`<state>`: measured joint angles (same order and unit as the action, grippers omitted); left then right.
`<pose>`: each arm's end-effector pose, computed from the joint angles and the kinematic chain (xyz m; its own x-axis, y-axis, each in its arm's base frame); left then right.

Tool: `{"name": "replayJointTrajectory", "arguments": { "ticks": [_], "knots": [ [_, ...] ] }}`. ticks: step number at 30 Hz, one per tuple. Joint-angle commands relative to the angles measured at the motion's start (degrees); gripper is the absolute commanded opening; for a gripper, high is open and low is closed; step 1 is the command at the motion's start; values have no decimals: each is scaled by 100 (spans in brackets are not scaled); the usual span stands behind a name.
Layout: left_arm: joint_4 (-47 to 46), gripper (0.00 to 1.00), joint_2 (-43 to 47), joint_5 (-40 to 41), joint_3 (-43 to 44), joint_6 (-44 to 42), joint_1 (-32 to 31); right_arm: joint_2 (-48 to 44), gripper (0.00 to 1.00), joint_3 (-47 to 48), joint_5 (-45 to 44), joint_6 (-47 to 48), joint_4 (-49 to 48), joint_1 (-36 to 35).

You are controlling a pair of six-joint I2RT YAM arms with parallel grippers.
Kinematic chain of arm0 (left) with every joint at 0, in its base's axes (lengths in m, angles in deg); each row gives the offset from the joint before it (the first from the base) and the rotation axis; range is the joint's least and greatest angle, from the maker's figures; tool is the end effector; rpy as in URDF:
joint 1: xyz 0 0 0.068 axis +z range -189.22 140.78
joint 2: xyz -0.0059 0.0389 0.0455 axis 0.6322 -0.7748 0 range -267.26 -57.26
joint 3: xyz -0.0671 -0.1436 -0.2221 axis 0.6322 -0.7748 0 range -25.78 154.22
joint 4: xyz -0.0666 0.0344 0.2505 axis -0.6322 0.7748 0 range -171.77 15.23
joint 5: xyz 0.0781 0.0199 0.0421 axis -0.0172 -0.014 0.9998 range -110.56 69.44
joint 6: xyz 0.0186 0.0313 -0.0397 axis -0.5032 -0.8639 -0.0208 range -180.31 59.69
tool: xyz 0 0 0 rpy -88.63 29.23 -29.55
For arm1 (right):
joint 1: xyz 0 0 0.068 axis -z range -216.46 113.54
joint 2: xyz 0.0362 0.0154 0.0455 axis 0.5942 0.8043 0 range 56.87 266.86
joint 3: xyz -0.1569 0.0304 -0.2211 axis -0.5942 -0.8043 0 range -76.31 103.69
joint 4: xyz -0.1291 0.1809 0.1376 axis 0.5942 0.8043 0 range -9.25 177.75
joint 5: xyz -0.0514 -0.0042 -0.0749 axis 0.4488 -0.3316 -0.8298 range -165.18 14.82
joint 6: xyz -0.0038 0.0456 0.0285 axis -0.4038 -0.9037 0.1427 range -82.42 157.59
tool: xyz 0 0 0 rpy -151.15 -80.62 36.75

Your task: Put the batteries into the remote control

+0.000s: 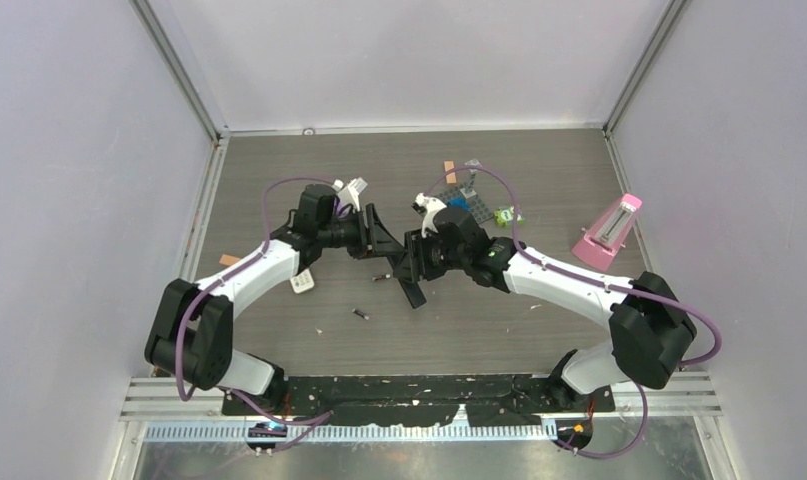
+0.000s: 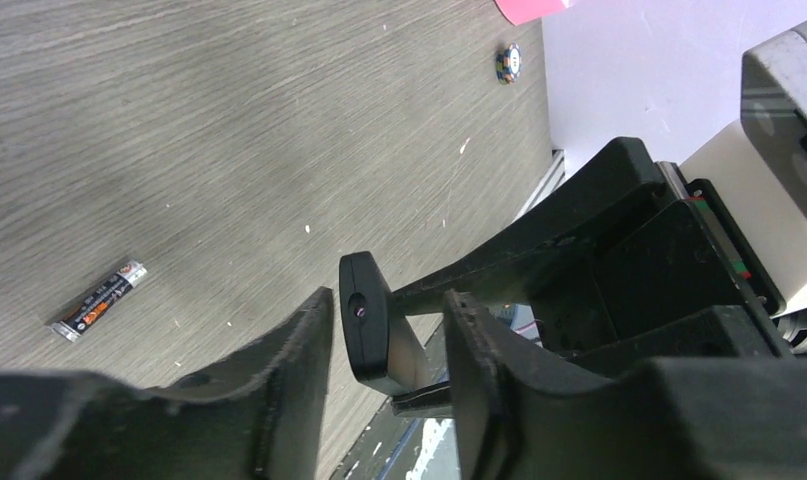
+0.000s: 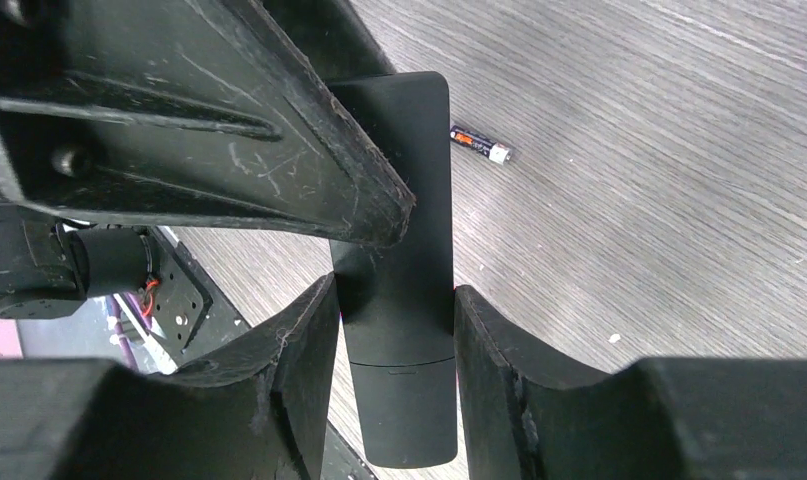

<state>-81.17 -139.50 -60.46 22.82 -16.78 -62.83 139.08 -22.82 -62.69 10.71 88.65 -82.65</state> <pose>0.2706 -0.1434 0.2323 -0.9201 -0.1745 -0.3508 0.2199 0.5108 -0.8311 0.2126 0.2327 0.2450 -0.7412 -0.1352 -0.6575 -0.5489 0.6858 0.4779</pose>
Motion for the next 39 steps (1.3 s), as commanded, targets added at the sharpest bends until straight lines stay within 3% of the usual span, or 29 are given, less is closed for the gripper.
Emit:
{"name": "replayJointTrajectory", "arguments": {
  "ticks": [1,7,10,16,18,21,25,32,39],
  "knots": [
    [-227,40,-27,-236,-17,84,-20,-159,33,257,-218,-139,-389,-30],
    [-219,27,-49,-295,-12,149,-20,-104,34,296,-413,-150,-419,-30],
    [-218,2,-40,-300,4,209,-21,-46,36,318,-347,-149,-423,-30],
    [-295,0,110,-293,78,330,-20,-153,48,144,-358,-222,-542,-30],
    [-313,0,214,-265,128,355,-12,-265,54,83,-414,-215,-547,-22],
    [-394,0,335,-249,163,444,-12,-405,76,19,-478,-210,-531,-19],
    [-460,0,466,-194,198,594,-3,-505,87,-21,-399,-102,-506,-23],
    [-386,0,749,293,162,766,27,-472,85,-70,90,368,-323,-46],
    [-252,0,1041,774,78,877,50,-343,61,113,-30,653,168,-181]
  ]
}}
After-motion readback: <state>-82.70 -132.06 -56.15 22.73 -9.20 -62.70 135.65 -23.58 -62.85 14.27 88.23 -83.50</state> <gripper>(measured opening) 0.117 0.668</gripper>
